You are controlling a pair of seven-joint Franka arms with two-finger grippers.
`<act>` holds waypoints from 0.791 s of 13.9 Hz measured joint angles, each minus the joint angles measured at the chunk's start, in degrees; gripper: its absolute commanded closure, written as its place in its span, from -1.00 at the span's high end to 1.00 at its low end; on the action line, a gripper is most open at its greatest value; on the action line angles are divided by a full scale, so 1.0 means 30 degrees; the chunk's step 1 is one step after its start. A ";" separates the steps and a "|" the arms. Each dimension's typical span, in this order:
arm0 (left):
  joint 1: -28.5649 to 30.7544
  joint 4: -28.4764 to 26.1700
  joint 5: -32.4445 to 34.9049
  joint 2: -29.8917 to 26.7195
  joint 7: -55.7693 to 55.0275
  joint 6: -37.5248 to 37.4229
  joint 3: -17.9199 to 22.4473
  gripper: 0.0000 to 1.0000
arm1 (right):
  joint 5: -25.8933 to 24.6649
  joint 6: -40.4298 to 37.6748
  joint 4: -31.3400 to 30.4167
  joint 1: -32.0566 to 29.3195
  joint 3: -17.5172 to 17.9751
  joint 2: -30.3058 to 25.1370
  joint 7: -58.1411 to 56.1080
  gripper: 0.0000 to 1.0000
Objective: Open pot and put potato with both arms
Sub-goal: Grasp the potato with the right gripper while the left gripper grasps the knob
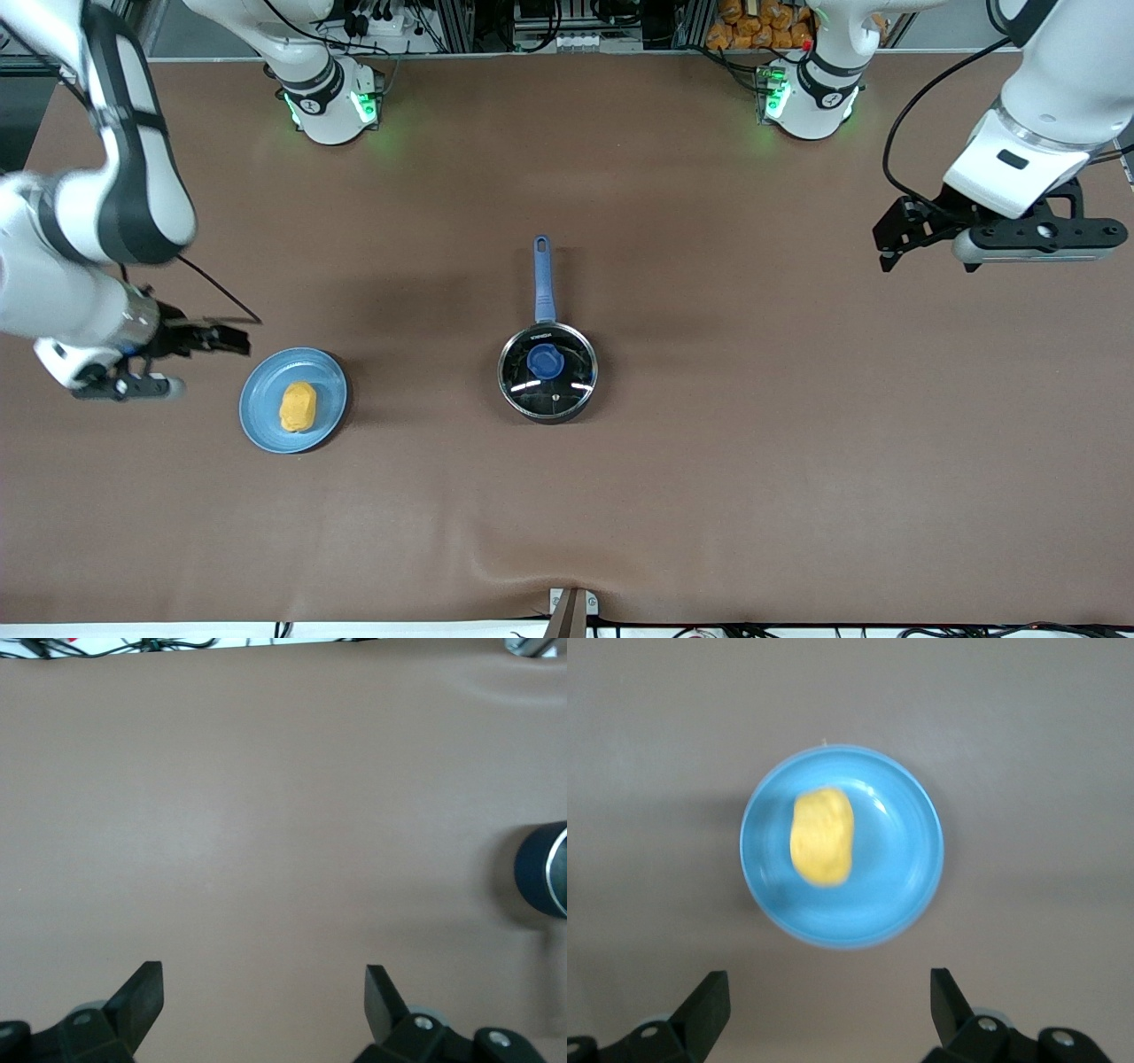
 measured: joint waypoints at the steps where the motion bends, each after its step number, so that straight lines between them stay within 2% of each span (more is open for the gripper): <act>1: -0.0474 -0.0010 -0.0059 0.0123 -0.0014 0.0001 -0.0127 1.00 | 0.0290 0.1020 -0.0003 0.0010 0.0009 0.0611 0.0000 1.00; 4: -0.3094 0.0152 -0.0365 0.1282 -0.1880 0.0301 -0.0313 1.00 | 0.0782 0.3411 -0.0002 0.0050 0.0042 0.2148 0.0000 1.00; 7: -0.5596 0.1565 -0.0385 0.4081 -0.6100 0.1216 -0.0393 1.00 | 0.0957 0.5586 -0.0001 0.0133 0.0088 0.3812 0.0002 1.00; 11: -0.7629 0.2785 -0.0399 0.7811 -1.0452 0.5553 -0.0402 1.00 | 0.1198 0.7218 0.0023 0.0361 0.0140 0.5362 0.0011 1.00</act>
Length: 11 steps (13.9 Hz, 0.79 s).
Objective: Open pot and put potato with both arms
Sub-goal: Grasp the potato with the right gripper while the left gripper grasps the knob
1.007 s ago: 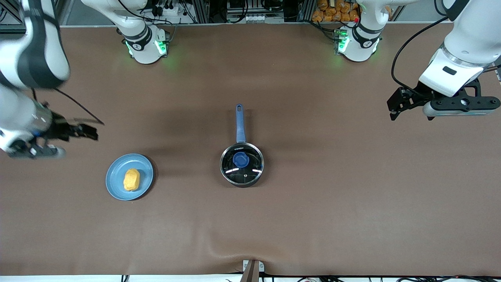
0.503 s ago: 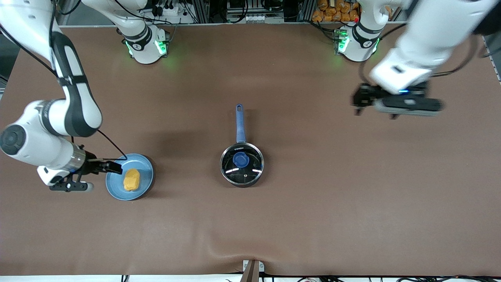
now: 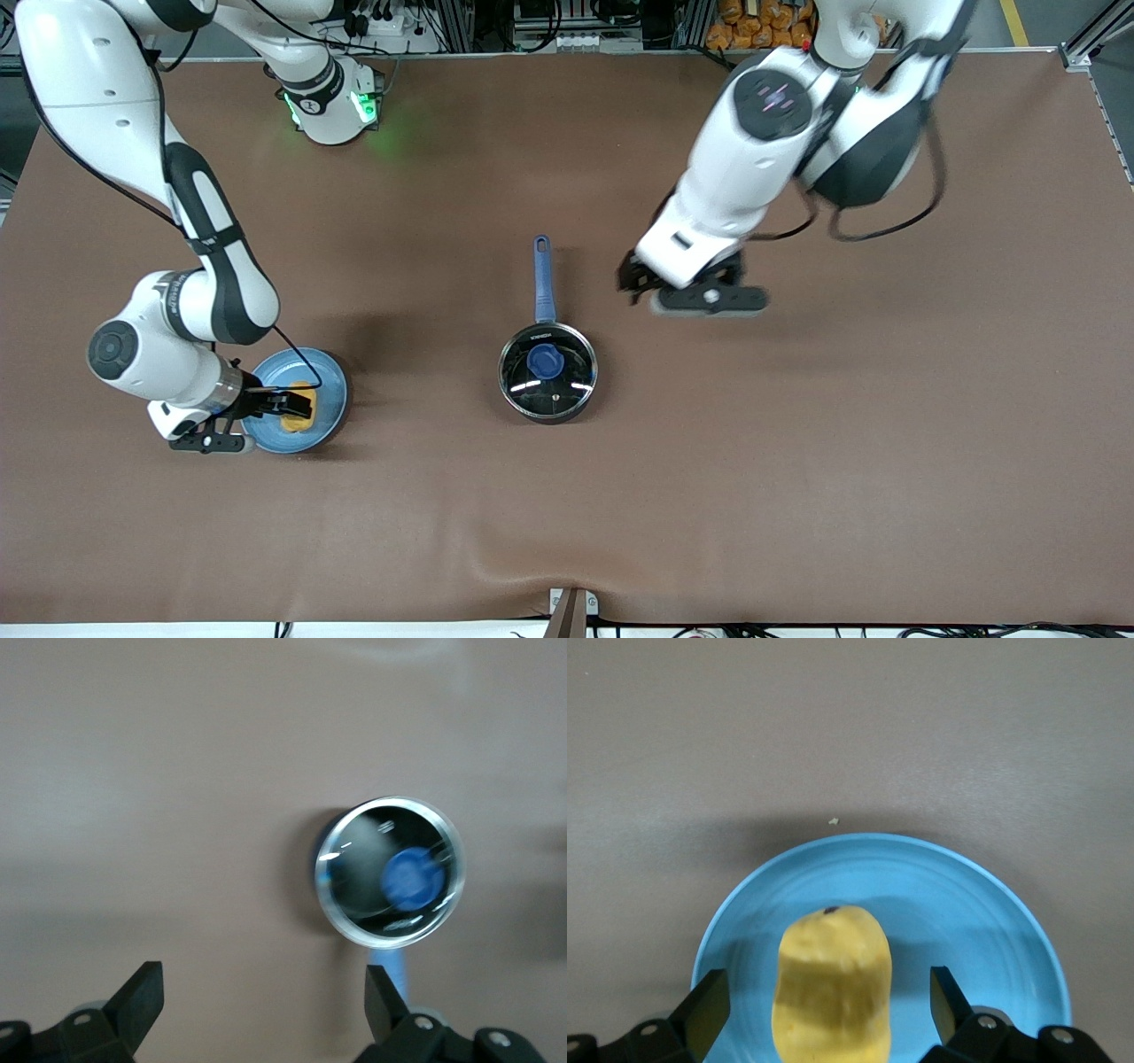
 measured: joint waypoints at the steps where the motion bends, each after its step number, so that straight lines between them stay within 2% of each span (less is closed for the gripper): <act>1: -0.0696 0.0063 0.0000 0.0708 -0.1129 0.1208 0.0018 1.00 | 0.0017 0.0409 -0.0001 0.0036 0.0002 0.0237 0.0005 1.00; 3: -0.2182 0.0488 0.0000 0.2021 -0.3048 0.2994 0.0318 1.00 | 0.0024 0.0887 0.0001 0.0045 0.0000 0.0553 0.0006 1.00; 5: -0.3507 0.1406 0.0000 0.3323 -0.4393 0.4105 0.1222 1.00 | 0.0024 0.0920 0.0010 0.0043 -0.0004 0.0602 -0.0002 0.20; 6: -0.3995 0.1802 0.0000 0.3966 -0.4825 0.4653 0.1647 1.00 | 0.0024 0.0920 0.0016 0.0044 -0.0006 0.0602 -0.0009 -0.07; 9: -0.4695 0.2410 0.0000 0.5733 -0.5020 0.5932 0.2618 1.00 | 0.0032 0.0915 0.0040 0.0045 -0.0009 0.0594 -0.0014 -0.63; 11: -0.4910 0.2654 0.0000 0.6295 -0.5002 0.6184 0.3143 1.00 | 0.0032 0.0910 0.0059 0.0043 -0.0014 0.0593 -0.0014 -0.85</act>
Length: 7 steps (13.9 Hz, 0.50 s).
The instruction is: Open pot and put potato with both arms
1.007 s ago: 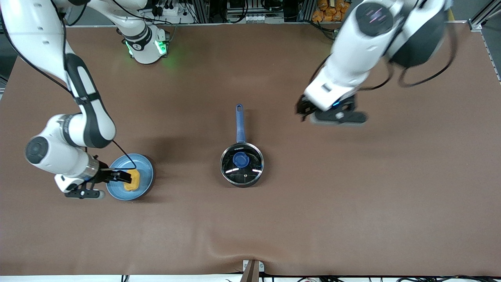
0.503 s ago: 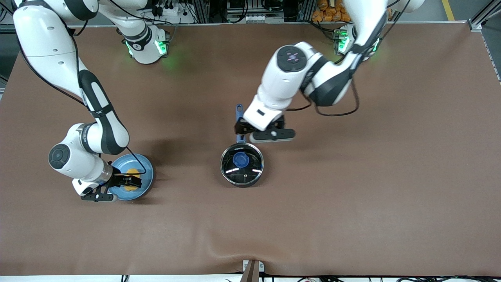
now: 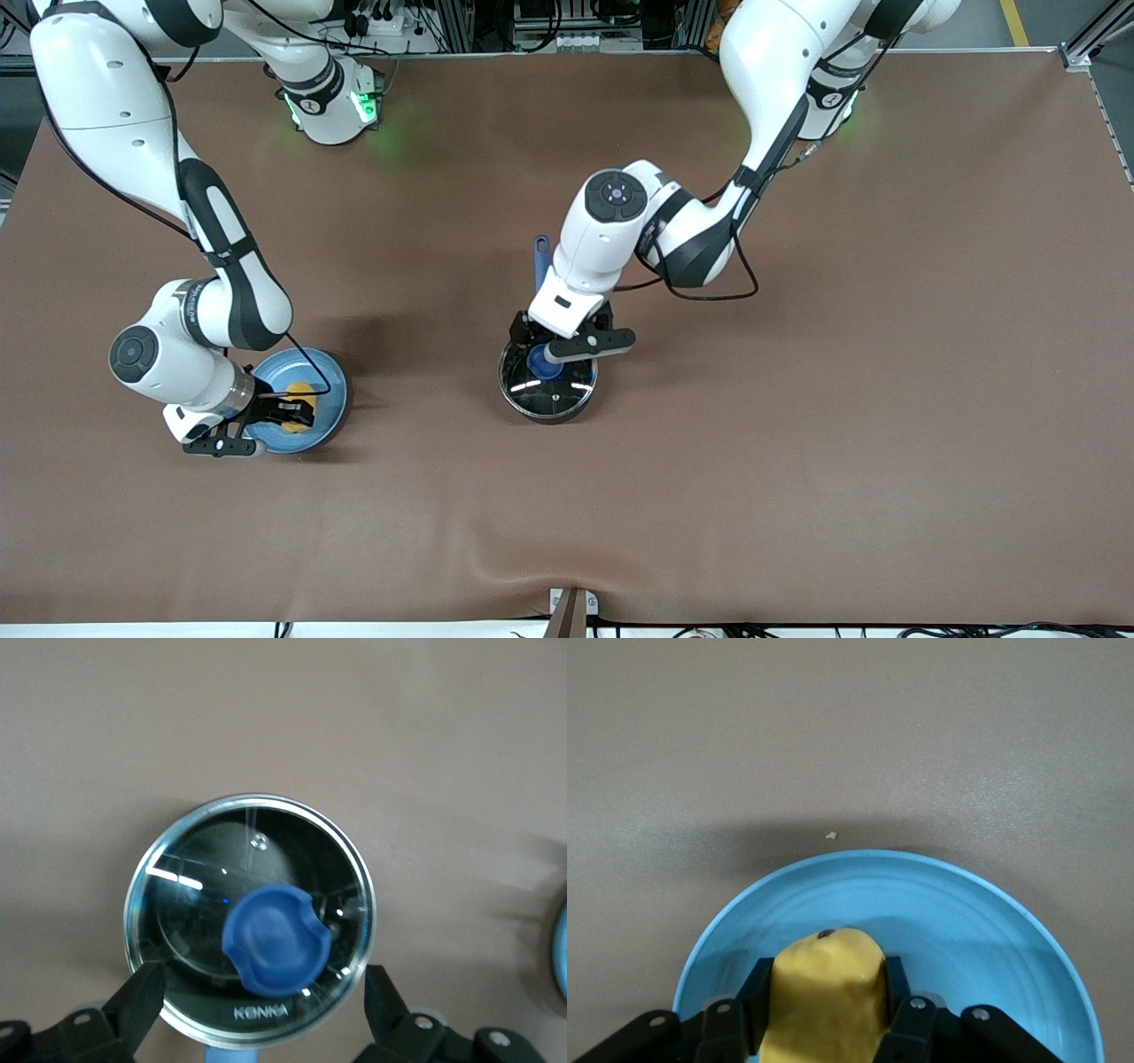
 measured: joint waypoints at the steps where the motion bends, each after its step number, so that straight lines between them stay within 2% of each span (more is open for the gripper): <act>1: -0.0171 0.0100 0.0000 0.0179 0.0001 0.0166 0.0223 1.00 | 0.0000 0.0000 0.0005 0.0000 -0.0001 0.0001 0.0000 -0.93; 4: -0.0860 0.0234 0.0000 0.0852 0.0001 0.0677 0.0714 1.00 | 0.0001 -0.0221 0.0189 0.0003 0.0015 -0.0016 0.0000 -1.00; 7: -0.1301 0.0436 0.0000 0.1251 0.0000 0.0859 0.1059 1.00 | 0.0012 -0.1698 0.0885 0.0031 0.0067 -0.0460 0.0015 -1.00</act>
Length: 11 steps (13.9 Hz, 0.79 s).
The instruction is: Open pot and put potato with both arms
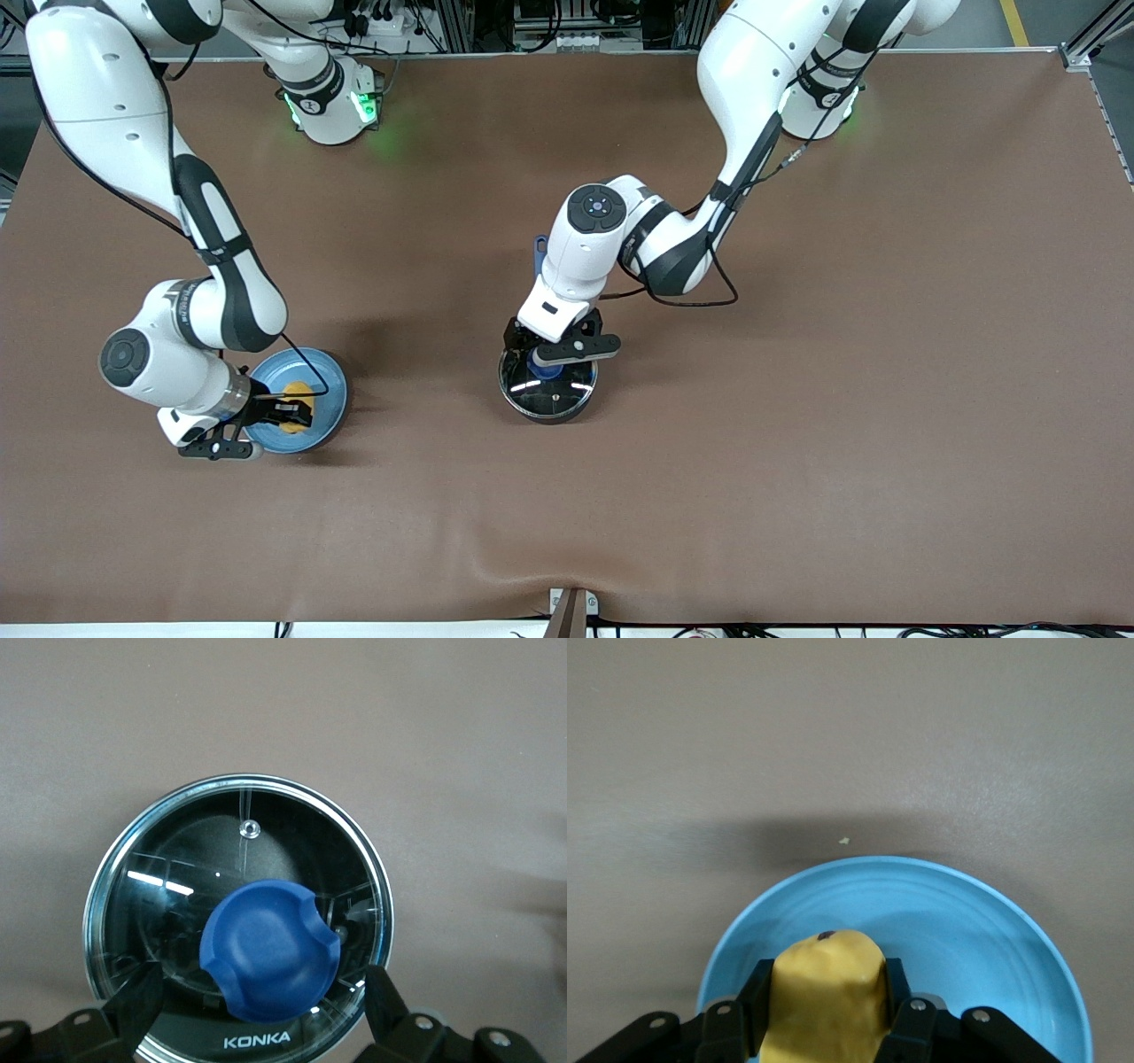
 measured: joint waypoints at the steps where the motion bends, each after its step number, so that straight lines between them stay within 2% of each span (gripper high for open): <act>1: -0.0090 0.0103 0.0000 0.0071 0.0020 0.0000 0.0227 1.00 | 0.0014 -0.0450 0.0159 0.0008 0.0017 -0.0278 0.0043 -1.00; 6: -0.0424 0.0429 0.0000 0.0391 0.0381 0.0093 0.0794 1.00 | 0.0062 -0.1327 0.0264 0.0065 0.0733 -0.1321 0.1503 -1.00; 9: -0.2178 0.0779 0.0001 0.0402 0.0530 -0.0759 0.3070 1.00 | 0.0065 -0.1862 0.0264 0.0135 0.1375 -0.1762 0.2809 -1.00; 11: -0.2926 0.0794 0.0000 0.0419 0.0633 -0.1154 0.3859 1.00 | 0.0066 -0.2001 0.0264 0.0171 0.1754 -0.1958 0.3529 -1.00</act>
